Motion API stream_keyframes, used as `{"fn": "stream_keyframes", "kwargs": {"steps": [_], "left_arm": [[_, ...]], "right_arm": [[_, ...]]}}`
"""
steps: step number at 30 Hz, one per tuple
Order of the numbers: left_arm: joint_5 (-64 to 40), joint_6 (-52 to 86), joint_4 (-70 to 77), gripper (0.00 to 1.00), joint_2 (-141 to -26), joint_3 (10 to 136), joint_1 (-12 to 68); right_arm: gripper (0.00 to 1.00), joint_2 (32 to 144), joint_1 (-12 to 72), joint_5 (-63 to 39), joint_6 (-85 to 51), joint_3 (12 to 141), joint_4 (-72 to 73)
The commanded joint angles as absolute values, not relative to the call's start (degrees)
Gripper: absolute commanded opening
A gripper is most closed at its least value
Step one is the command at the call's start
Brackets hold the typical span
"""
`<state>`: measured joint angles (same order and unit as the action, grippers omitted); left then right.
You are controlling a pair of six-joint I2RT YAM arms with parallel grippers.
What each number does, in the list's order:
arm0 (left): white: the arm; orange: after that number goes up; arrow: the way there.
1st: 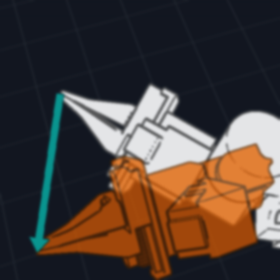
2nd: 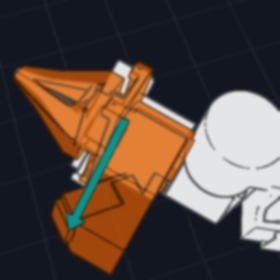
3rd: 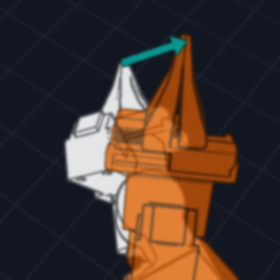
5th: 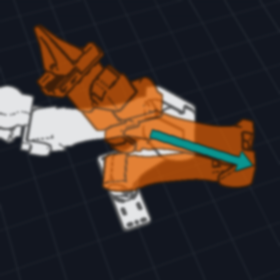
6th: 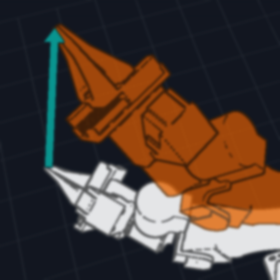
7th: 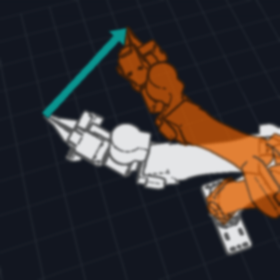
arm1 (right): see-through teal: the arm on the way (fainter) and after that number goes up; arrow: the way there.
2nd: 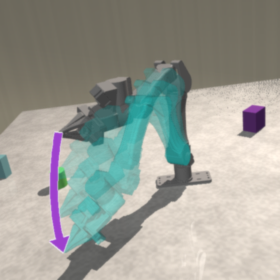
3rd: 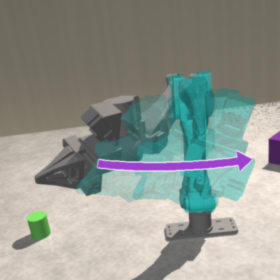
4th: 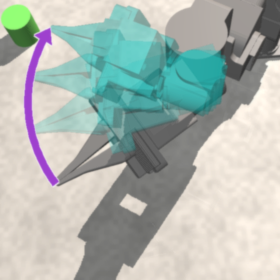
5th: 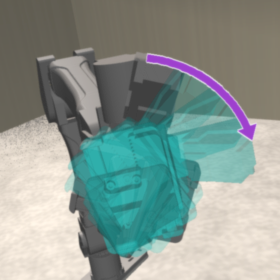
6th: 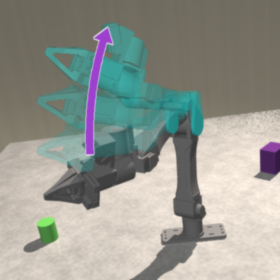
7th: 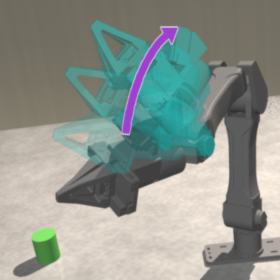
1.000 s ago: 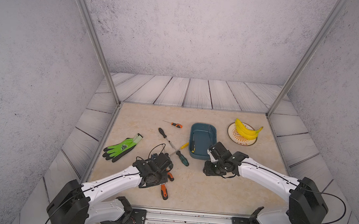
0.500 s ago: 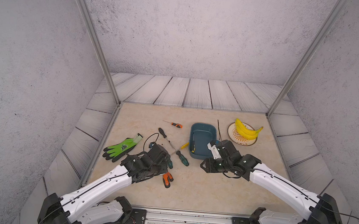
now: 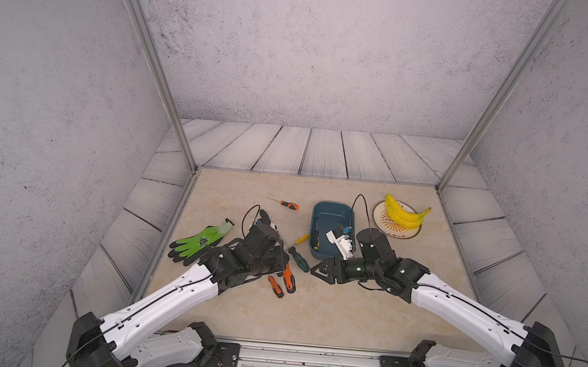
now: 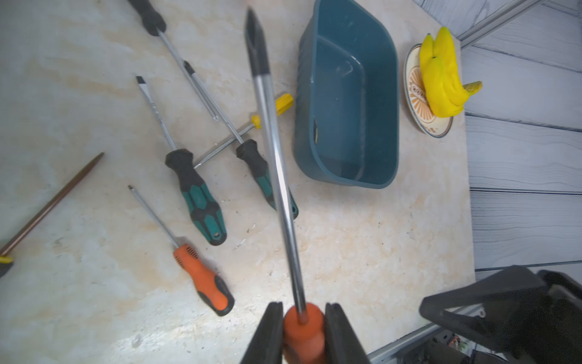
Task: Put the screwdriver on the desktop into the storage box
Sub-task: Pick up the screwdriver from the center of the board.
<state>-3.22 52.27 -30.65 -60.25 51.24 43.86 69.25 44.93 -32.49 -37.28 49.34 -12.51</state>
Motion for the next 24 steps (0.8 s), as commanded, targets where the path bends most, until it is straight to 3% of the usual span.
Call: {"fn": "stream_keyframes", "kwargs": {"steps": [1, 17, 24], "left_arm": [[-6.53, 51.89, -25.63, 0.0, -60.03, 53.02, 43.59], [-10.94, 54.57, -17.46, 0.0, -57.97, 50.42, 43.77], [-11.41, 54.84, -16.87, 0.0, -57.65, 49.56, 43.86]], "right_arm": [[0.57, 70.3, 46.07, -35.28, -37.88, 50.13, -9.3], [0.57, 75.21, 49.66, -36.94, -38.95, 52.55, -6.34], [0.5, 76.07, 49.77, -36.88, -39.72, 52.69, -5.19]]}}
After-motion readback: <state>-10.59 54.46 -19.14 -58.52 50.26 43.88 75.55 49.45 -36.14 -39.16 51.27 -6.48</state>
